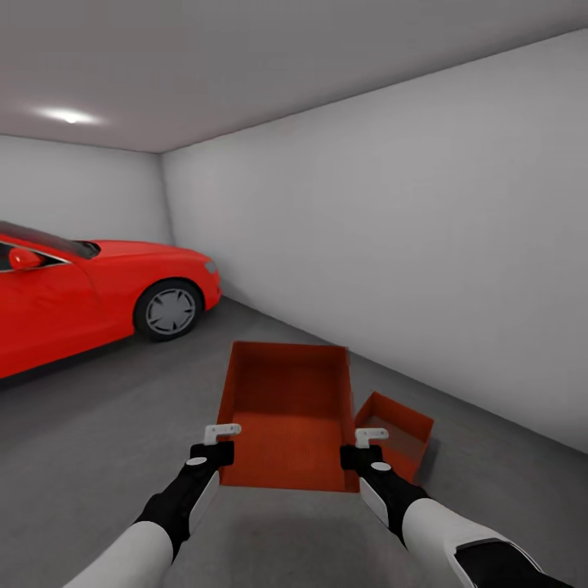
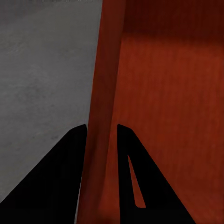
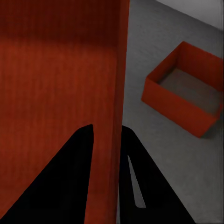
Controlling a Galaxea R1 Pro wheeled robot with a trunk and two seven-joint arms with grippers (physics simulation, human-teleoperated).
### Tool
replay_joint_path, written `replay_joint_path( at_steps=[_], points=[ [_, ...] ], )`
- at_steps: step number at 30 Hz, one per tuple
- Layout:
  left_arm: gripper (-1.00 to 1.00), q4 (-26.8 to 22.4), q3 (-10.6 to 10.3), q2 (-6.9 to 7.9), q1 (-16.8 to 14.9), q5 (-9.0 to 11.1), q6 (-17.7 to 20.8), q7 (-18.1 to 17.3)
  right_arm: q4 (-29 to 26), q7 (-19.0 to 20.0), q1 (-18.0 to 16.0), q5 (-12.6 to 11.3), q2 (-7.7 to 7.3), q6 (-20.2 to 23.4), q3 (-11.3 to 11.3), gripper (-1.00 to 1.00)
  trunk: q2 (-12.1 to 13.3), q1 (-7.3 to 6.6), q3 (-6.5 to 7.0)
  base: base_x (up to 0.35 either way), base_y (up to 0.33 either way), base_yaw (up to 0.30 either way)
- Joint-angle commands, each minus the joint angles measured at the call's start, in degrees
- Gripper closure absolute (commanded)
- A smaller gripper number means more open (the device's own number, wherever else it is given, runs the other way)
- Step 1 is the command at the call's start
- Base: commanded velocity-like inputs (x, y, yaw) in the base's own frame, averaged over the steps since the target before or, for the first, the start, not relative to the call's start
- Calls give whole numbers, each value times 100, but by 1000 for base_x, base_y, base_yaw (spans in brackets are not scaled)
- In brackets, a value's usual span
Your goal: Move the two storage containers from the living room to the garage. In the garage, place one container on the floor and stack the other container on top of it (either order is fine).
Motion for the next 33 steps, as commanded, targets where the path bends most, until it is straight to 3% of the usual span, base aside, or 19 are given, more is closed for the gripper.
replay_joint_path(
  at_steps=[1,11,33],
  points=[
    [100,-3,79,-2,-1,376,47,298,-10,-440,-6,7,2,-255,-197,100,-8,1,-9,0,0,-291],
    [100,28,86,-2,-1,383,51,298,-10,-441,-6,7,3,-255,-197,100,-8,1,-9,143,124,-291],
    [100,39,88,-2,-1,385,55,298,-11,-441,-6,7,3,-255,-197,100,-8,1,-9,287,191,-291]
  ],
)
